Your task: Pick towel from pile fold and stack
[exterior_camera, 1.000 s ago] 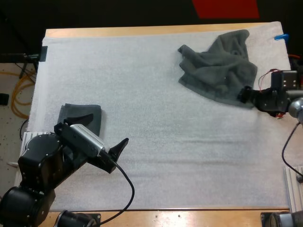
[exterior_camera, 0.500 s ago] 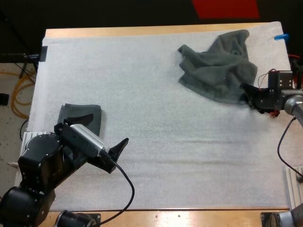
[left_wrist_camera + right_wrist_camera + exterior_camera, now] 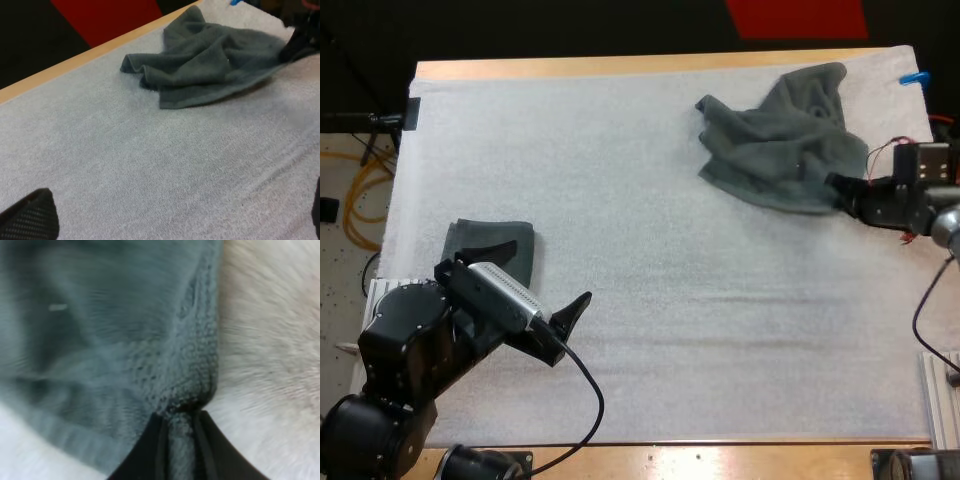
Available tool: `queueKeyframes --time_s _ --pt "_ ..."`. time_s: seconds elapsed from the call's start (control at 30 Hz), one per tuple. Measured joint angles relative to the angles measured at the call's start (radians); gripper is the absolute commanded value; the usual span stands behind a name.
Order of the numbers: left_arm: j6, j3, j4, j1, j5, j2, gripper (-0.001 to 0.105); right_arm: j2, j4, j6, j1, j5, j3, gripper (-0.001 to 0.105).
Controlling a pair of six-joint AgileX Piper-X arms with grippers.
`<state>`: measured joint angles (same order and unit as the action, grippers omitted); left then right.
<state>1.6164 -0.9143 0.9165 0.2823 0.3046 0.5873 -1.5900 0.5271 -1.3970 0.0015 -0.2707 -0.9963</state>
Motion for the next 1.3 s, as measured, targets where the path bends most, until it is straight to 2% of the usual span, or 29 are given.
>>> queueKeyframes --time_s 0.17,0.37,0.63,0.8,0.9,1.07,1.17,1.3 --pt "0.000 0.000 0.000 0.000 0.000 0.000 0.105 0.176 0.015 -0.052 0.004 0.046 0.000 0.000" --pt "0.000 0.000 0.000 0.000 0.000 0.000 0.105 0.358 0.014 -0.128 0.004 0.194 -0.035 0.000" --pt "0.000 0.000 0.000 0.000 0.000 0.000 0.105 0.513 0.077 -0.287 0.004 0.367 -0.254 0.000" --pt "0.000 0.000 0.000 0.000 0.000 0.000 0.105 0.531 0.129 -0.276 0.021 0.357 -0.329 0.000" --pt "0.000 0.000 0.000 0.000 0.000 0.000 0.105 0.524 0.197 -0.214 0.103 0.307 -0.289 0.000" --pt "0.000 0.000 0.000 0.000 0.000 0.000 0.105 0.455 0.222 -0.146 0.354 0.279 -0.129 0.000" --pt "0.000 0.000 0.000 0.000 0.000 0.000 0.105 0.386 0.192 -0.104 0.524 0.271 -0.055 0.000" --pt "0.000 0.000 0.000 0.000 0.000 0.000 0.105 0.281 0.098 -0.084 0.747 0.271 -0.044 0.000"
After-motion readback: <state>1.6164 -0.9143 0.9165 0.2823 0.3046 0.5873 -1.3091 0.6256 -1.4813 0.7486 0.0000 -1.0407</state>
